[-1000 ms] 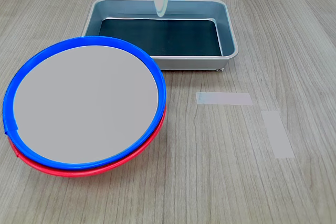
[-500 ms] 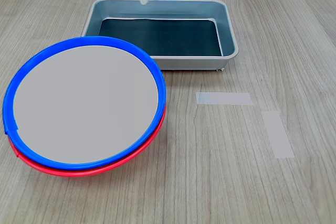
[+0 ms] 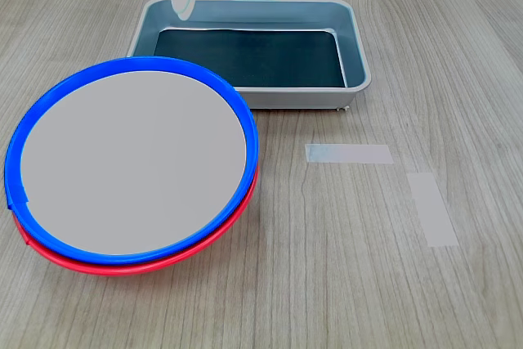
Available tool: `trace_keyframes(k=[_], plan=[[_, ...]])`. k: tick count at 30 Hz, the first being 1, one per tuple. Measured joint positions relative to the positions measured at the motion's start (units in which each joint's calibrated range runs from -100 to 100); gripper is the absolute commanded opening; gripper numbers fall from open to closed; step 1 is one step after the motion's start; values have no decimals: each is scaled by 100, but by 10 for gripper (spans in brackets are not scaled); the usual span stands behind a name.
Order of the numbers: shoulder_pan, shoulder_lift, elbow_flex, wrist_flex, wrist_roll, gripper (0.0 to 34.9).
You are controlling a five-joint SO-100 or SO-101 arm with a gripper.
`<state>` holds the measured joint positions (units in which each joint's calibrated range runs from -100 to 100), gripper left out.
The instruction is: Lift the stacked dish and set it down on the table.
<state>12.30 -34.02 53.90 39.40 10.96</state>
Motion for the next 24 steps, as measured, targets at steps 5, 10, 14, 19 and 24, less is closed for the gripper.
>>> trace_keyframes(k=[5,10,14,19,24], plan=[[186,1245,-735,-310,98,191],[177,1850,-1143,-465,117,184],[177,2208,-1325,-677,117,122],[177,2421,-1370,-848,137,3],[150,2455,-1434,-865,112,2]])
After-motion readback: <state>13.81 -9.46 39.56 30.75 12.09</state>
